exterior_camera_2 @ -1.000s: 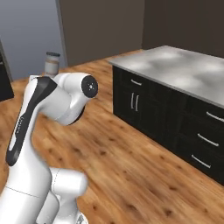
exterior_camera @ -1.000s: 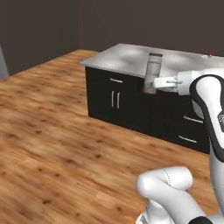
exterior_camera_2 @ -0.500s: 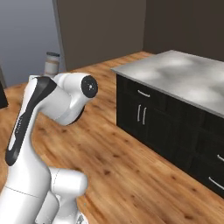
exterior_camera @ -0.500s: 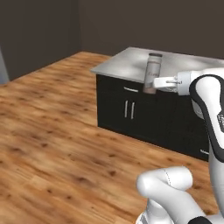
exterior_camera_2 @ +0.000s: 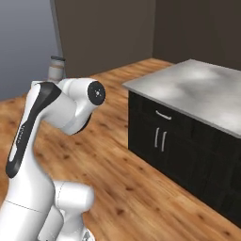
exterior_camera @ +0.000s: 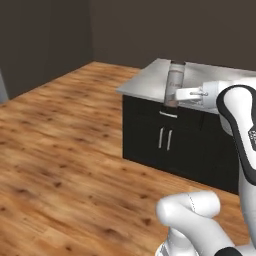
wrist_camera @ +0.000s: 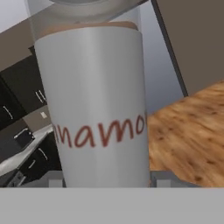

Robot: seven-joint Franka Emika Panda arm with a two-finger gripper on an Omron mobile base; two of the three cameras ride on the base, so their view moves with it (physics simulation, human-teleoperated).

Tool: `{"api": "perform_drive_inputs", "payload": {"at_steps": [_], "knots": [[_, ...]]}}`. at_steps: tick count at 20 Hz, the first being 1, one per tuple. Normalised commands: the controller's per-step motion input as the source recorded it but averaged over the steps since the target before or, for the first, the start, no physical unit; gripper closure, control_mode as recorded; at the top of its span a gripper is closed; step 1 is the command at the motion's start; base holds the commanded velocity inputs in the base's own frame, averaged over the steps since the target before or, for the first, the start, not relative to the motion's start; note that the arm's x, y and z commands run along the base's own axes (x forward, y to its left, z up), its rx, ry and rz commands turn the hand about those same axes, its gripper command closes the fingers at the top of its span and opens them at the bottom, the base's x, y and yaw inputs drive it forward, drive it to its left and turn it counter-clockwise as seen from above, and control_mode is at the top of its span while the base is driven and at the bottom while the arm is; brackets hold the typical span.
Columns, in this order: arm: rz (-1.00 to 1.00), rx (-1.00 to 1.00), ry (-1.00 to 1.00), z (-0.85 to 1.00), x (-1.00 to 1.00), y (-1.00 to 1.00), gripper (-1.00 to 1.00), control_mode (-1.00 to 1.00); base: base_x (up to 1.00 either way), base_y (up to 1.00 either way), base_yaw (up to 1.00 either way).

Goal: Take the cinnamon bottle from the cabinet and place it on the dining table, next to the plate with the cupcake. Then take the chocolate from the dining counter and place it on the cupcake plate.

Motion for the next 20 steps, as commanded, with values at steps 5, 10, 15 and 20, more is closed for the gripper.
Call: {"api": "perform_drive_inputs", "payload": {"at_steps": [5,10,15,20], "knots": [[0.00,0.00,0.00,0.00,0.00,0.00,1.00,1.00,0.89,0.41,-0.02],[0.00,0.00,0.00,0.00,0.00,0.00,1.00,1.00,0.91,0.43,0.00],[0.00,0.00,0.00,0.00,0.00,0.00,1.00,1.00,0.92,0.39,-0.03],[0.00,0.00,0.00,0.00,0.00,0.00,1.00,1.00,0.93,0.30,-0.09]]}}
